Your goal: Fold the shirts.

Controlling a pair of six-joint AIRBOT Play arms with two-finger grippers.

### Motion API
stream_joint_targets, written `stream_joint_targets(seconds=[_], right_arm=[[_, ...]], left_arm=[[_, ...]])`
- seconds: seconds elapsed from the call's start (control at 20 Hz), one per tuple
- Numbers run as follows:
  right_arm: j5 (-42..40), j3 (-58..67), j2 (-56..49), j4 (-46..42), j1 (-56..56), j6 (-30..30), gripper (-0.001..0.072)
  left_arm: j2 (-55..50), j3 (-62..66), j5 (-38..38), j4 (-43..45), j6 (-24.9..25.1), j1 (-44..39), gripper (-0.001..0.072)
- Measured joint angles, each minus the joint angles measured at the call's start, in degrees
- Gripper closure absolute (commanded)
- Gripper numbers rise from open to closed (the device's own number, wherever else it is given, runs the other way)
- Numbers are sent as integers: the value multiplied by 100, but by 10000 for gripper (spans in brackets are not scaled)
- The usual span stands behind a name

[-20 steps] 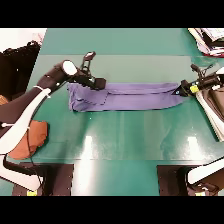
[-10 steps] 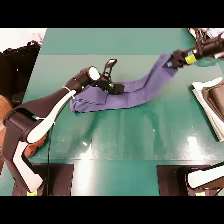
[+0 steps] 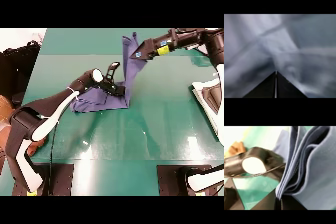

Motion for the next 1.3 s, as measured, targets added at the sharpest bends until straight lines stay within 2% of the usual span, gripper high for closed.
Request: stream_joint_targets(seconds=[0.15, 0.4, 0.45, 0.5, 0.6, 0.65, 0.85, 0.9, 0.95, 1.2, 1.25, 1.3], right_arm=[[-345, -17, 0, 101, 330, -214, 697], [-1110, -26, -273, 168, 1126, -597, 693], [-1305, -26, -411, 179, 1335, -686, 666], [-1488, -26, -566, 179, 1541, -763, 535], [-1939, 7, -929, 195, 1963, -903, 332], [-2124, 70, -1117, 190, 2146, -990, 303], [-2409, 216, -1541, 168, 2538, -1298, 310], [-2409, 120, -1519, 105, 2505, -1311, 336], [-2330, -7, -1449, -28, 2426, -1290, 414], [-1786, -1185, -778, -780, 1460, -748, 406], [-1733, -1488, -643, -852, 1193, -649, 352], [-1674, -1762, -551, -918, 946, -540, 197]], left_arm=[[302, 15, -374, 133, 22, 531, 684], [1285, 22, -1073, 634, 142, 1875, 684], [1484, 22, -1169, 699, 177, 2138, 684], [1694, 22, -1239, 754, 203, 2400, 684], [2026, 22, -1362, 802, 243, 2817, 684], [2155, 24, -1405, 824, 258, 2986, 684], [2446, 22, -1663, 866, 280, 3351, 684], [2479, 22, -1753, 866, 282, 3386, 684], [2500, 22, -1816, 868, 284, 3416, 684], [2546, 22, -2052, 859, 291, 3464, 684], [2549, 22, -2061, 855, 291, 3473, 684], [2551, 22, -2072, 833, 293, 3477, 684]])
